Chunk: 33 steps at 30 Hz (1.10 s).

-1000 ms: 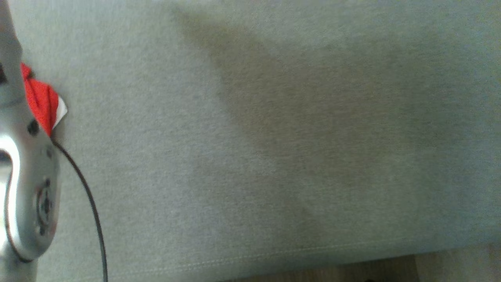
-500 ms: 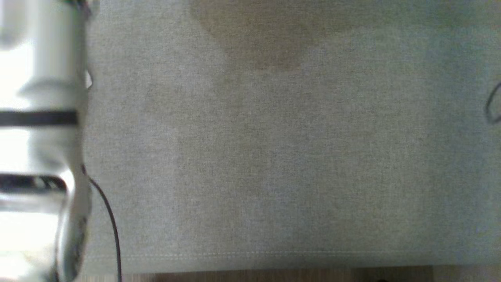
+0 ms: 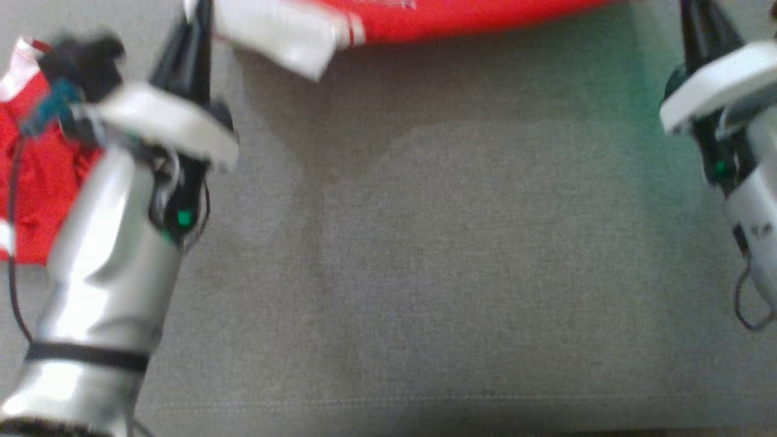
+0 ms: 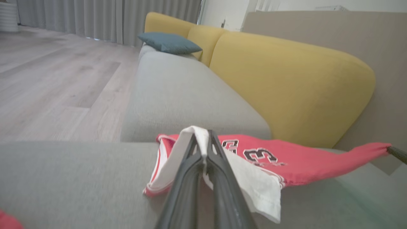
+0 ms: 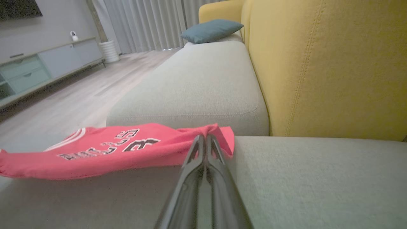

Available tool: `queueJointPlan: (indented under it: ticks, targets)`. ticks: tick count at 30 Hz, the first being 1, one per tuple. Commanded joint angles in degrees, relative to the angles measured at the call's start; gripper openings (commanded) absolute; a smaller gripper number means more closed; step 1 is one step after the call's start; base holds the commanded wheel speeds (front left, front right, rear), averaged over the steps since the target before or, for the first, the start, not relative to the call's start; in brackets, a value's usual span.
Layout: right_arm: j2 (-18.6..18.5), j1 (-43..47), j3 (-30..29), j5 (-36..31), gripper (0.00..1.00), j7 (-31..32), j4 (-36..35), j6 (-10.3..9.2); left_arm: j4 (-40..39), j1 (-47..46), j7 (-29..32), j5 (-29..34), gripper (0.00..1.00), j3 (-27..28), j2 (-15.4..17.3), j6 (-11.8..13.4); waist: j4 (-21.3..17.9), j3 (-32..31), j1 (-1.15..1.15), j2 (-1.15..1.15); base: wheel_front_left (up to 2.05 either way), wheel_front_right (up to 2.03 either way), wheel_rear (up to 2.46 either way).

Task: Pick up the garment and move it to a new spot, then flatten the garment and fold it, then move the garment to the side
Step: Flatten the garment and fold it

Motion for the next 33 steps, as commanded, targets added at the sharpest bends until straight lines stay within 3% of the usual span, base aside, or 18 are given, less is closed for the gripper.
queueJointPlan:
  ticks: [1, 10, 16, 24, 33]
  targets:
    - [-1.7, 1.2, 1.9, 0.9, 0.0, 0.3, -2.1, 0.22, -2.6, 0.6, 0.1, -0.7, 0.0, 0.4, 3.5, -0.3, -0.2, -2.4, 0.0, 0.0, 0.0, 0.0, 0.0]
    - [-9.9, 10.6, 14.1, 6.5, 0.0, 4.5, -3.8, 0.22, -11.3, 14.2, 5.1, -5.6, 0.0, -9.1, 10.8, -0.3, 0.3, -8.9, 0.0, 0.0, 0.0, 0.0, 0.0]
    - [-12.8, 13.9, 19.6, 7.7, 0.0, 6.9, -3.4, 0.22, -19.0, 19.7, 10.2, -8.8, 0.0, -13.4, 16.0, -0.3, 0.5, -11.9, 0.0, 0.0, 0.0, 0.0, 0.0]
    - [-14.2, 16.6, 24.4, 10.7, 0.0, 11.3, -4.2, 0.22, -28.5, 25.4, 16.1, -12.2, 0.0, -15.6, 21.8, -0.3, -0.2, -14.7, 0.0, 0.0, 0.0, 0.0, 0.0]
    - [-18.0, 19.9, 29.6, 18.3, 0.0, 21.5, -10.9, 0.22, -35.2, 31.0, 21.6, -15.4, 0.0, -16.5, 26.9, 0.6, -0.9, -18.2, 0.0, 0.0, 0.0, 0.0, 0.0]
